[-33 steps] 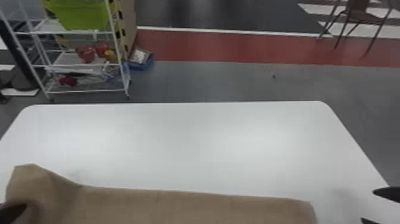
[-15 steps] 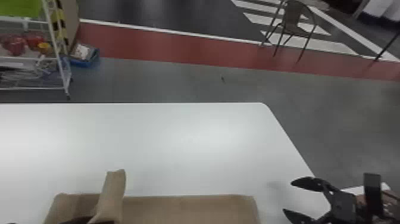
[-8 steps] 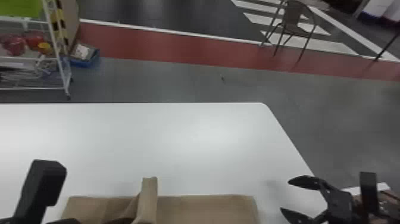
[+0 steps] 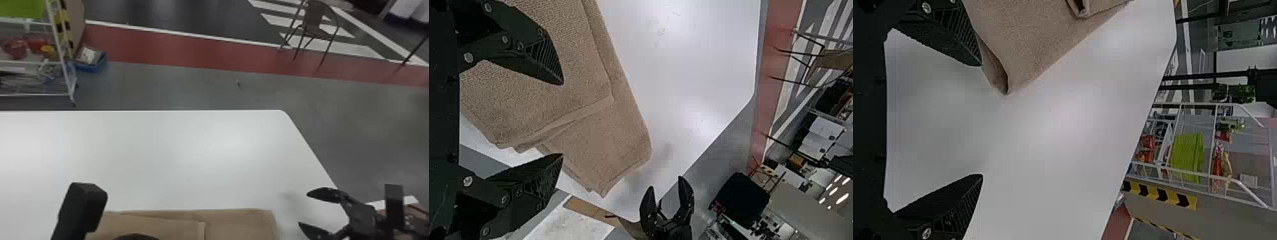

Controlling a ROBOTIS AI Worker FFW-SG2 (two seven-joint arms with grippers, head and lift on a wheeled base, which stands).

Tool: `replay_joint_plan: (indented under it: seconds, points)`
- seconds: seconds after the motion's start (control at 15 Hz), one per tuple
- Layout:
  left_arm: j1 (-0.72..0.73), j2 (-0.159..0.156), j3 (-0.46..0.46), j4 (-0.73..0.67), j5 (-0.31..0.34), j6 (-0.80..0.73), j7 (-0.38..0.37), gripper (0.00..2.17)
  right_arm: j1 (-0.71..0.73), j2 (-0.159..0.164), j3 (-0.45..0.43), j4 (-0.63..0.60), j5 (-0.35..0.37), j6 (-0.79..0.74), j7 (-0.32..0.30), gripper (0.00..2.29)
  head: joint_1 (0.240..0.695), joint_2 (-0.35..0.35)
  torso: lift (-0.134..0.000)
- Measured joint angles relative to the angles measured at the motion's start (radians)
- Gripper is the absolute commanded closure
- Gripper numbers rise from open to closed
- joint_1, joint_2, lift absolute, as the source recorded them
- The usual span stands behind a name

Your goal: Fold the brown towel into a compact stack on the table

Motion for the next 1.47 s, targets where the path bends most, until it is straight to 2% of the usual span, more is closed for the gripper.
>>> replay_joint_plan:
  seconds: [0.13,0.27,0.53,0.67,0.87,0.93,1.2,1.33,1.47]
  points:
    - [0.015,0.0,0.024,-0.002,0.003,-0.037,-0.001,0.02,0.002,0.003,-0.001,-0.004,-0.003,0.0,0.0,0.08,0.695,-0.35,-0.119]
    - [0.043,0.0,0.092,-0.004,0.025,-0.137,-0.014,0.02,0.005,0.006,0.0,-0.007,-0.007,0.0,0.0,0.08,0.695,-0.35,-0.119]
    - [0.095,0.0,0.258,0.006,0.129,-0.309,-0.033,0.02,0.006,0.024,0.017,-0.028,-0.012,-0.036,0.0,0.08,0.695,-0.35,-0.119]
    - [0.123,0.0,0.345,0.031,0.201,-0.445,-0.016,0.03,0.01,0.046,0.033,-0.064,-0.007,-0.106,0.0,0.08,0.695,-0.35,-0.119]
    - [0.138,0.0,0.483,0.083,0.359,-0.59,0.006,0.03,0.049,0.076,0.062,-0.187,0.016,-0.224,0.0,0.07,0.695,-0.35,-0.119]
    - [0.14,0.0,0.528,0.097,0.405,-0.631,0.005,0.03,0.064,0.081,0.077,-0.227,0.032,-0.297,0.0,0.07,0.695,-0.329,-0.119]
    - [0.141,0.0,0.63,0.112,0.489,-0.675,0.011,0.03,0.09,0.064,0.141,-0.329,0.205,-0.6,0.0,0.09,0.695,-0.195,-0.119]
    - [0.142,0.0,0.646,0.116,0.504,-0.676,0.006,0.03,0.082,0.046,0.177,-0.357,0.283,-0.646,0.0,0.09,0.695,-0.146,-0.119]
    - [0.145,0.0,0.651,0.117,0.507,-0.676,0.003,0.03,0.065,0.024,0.233,-0.366,0.407,-0.662,0.0,0.07,0.695,-0.125,-0.119]
